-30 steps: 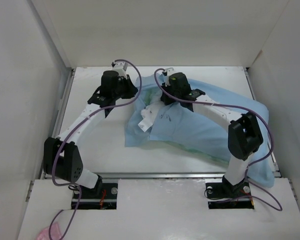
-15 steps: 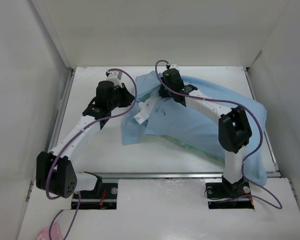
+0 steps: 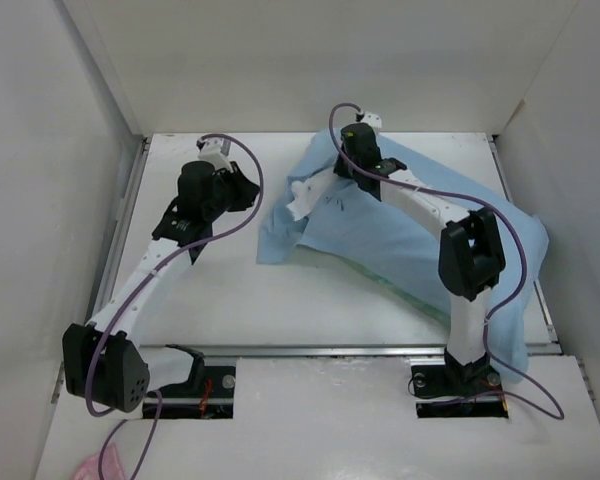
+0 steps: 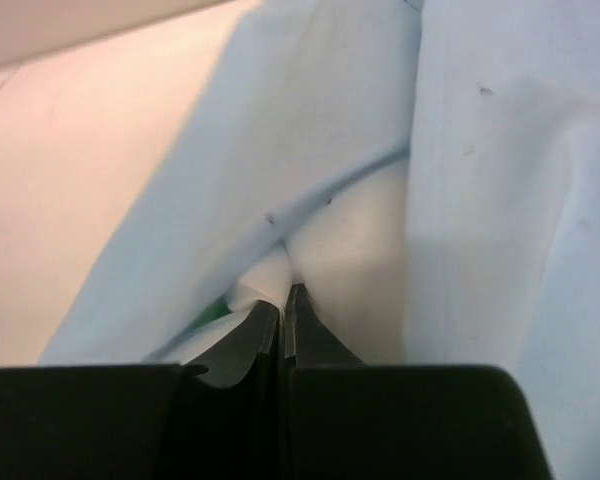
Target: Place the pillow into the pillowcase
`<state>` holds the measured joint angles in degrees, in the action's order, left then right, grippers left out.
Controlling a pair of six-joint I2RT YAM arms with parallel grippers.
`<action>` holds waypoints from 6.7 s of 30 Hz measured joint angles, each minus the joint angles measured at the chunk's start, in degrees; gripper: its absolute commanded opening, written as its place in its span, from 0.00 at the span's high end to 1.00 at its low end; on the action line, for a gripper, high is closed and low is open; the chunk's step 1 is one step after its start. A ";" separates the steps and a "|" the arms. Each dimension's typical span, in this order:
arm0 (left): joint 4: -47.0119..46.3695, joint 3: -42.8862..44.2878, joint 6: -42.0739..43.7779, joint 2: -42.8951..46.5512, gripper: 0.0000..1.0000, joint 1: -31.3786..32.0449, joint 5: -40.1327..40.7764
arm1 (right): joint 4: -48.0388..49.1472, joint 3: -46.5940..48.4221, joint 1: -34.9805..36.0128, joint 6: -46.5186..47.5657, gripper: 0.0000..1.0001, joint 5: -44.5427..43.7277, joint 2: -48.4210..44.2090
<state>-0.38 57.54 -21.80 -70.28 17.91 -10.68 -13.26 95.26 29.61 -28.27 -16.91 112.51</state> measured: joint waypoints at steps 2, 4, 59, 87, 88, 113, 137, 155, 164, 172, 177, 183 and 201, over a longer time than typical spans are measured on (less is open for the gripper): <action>0.02 0.00 0.13 1.20 1.00 -0.50 -0.46 | -0.09 2.54 -1.60 -1.88 1.00 -3.37 2.75; -0.11 0.00 0.24 1.70 1.00 -0.55 -0.94 | -0.63 5.11 -3.04 -3.65 1.00 -6.08 5.31; -5.84 14.71 -2.95 -33.00 0.28 2.69 -13.79 | 0.52 -16.52 -1.11 46.88 1.00 44.94 -14.01; -17.77 19.45 -10.54 -47.10 1.00 8.63 -18.01 | 1.11 -19.34 -1.11 43.08 1.00 44.41 -19.32; -18.14 17.68 -10.58 -46.07 1.00 8.37 -17.27 | 1.09 -19.74 -1.09 42.40 1.00 42.73 -19.87; -9.03 5.49 -5.68 -15.85 1.00 3.76 -9.73 | -3.39 -12.09 10.84 30.58 1.00 16.68 -1.55; 2.25 12.48 -0.42 -10.97 0.37 3.89 -2.84 | 1.20 -11.74 2.91 27.52 0.00 32.26 -32.06; 14.91 13.49 0.50 -23.26 1.00 6.36 1.14 | -5.75 -14.51 2.14 25.77 0.00 27.65 -25.31; 15.67 18.49 0.22 -21.73 1.00 7.41 5.73 | -4.70 -8.59 8.44 31.28 0.81 28.35 -13.70; 15.17 22.49 -0.61 -15.34 1.00 7.96 7.06 | 1.07 -9.62 9.18 26.36 1.00 22.69 -4.68; 15.13 22.47 -0.61 -14.23 1.00 9.66 4.70 | 5.22 -10.49 8.83 22.18 1.00 23.80 -1.29; 9.90 16.50 -2.32 -11.89 1.00 13.75 1.70 | 3.61 -10.05 5.97 18.60 0.30 30.05 -3.87; 11.85 10.40 -2.62 -14.03 0.80 19.56 -3.21 | -16.81 -4.85 -6.16 20.50 0.00 36.48 -21.33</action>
<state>11.46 67.94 -24.43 -84.31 37.47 -13.89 -30.06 90.41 23.44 -7.77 19.57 91.18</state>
